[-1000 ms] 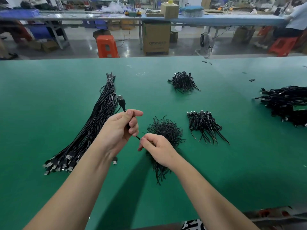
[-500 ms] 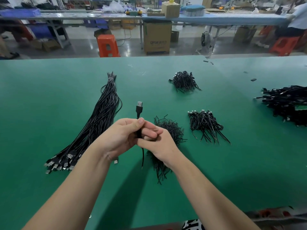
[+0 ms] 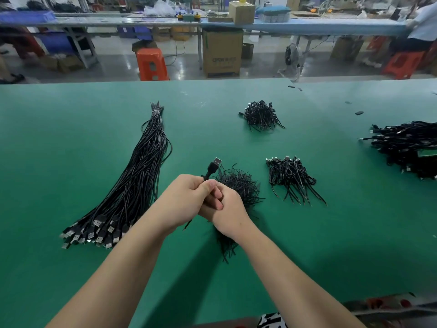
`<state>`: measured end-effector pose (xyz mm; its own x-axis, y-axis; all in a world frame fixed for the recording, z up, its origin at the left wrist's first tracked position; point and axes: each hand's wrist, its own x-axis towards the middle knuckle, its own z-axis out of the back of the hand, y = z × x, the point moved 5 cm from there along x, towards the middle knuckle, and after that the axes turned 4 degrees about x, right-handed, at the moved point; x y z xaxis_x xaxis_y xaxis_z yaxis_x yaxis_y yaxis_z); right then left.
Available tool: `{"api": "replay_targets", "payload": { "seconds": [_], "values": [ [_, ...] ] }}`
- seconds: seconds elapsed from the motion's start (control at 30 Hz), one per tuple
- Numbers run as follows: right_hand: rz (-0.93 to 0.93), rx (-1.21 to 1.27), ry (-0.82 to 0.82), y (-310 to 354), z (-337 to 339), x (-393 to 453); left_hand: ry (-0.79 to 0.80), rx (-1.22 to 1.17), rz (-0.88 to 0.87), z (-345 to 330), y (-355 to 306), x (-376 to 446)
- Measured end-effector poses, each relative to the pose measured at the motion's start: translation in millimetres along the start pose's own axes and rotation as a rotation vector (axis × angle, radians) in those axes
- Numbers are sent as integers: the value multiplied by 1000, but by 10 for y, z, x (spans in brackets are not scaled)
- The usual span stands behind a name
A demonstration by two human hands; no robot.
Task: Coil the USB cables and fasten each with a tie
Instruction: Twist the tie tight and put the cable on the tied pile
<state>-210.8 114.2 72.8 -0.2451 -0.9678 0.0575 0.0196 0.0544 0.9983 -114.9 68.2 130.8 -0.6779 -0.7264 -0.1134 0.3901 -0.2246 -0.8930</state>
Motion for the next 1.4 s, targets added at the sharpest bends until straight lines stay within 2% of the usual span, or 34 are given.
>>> {"api": "replay_targets", "payload": {
  "seconds": [0.2,0.37,0.53,0.73,0.83,0.9,0.97,1.1,1.27,1.4],
  "values": [
    [-22,68,-3,-27,-12,0,-4,-44,35,-20,8,-7],
    [-63,-79,-29,-105,33,-14,113,-83,74,-7,90,-2],
    [-51,-229,-25,-95,31,-28,111,-12,83,-11,120,16],
    [179,-595,-74,91,104,-36,-184,516,-32,142,40,86],
    [161,-822,6,55,32,-18,-212,700,-28,95,48,64],
    [153,-891,34,44,4,-20,-254,801,-16,81,74,58],
    [136,-866,29,70,7,-29,-268,739,-41,123,95,82],
    [112,-851,31,150,17,-39,-200,443,-181,221,66,90],
    [82,-867,87,160,-8,-49,-165,464,-178,308,113,171],
    [51,-727,118,123,-38,-24,-176,446,-134,329,132,210]
  ]
}}
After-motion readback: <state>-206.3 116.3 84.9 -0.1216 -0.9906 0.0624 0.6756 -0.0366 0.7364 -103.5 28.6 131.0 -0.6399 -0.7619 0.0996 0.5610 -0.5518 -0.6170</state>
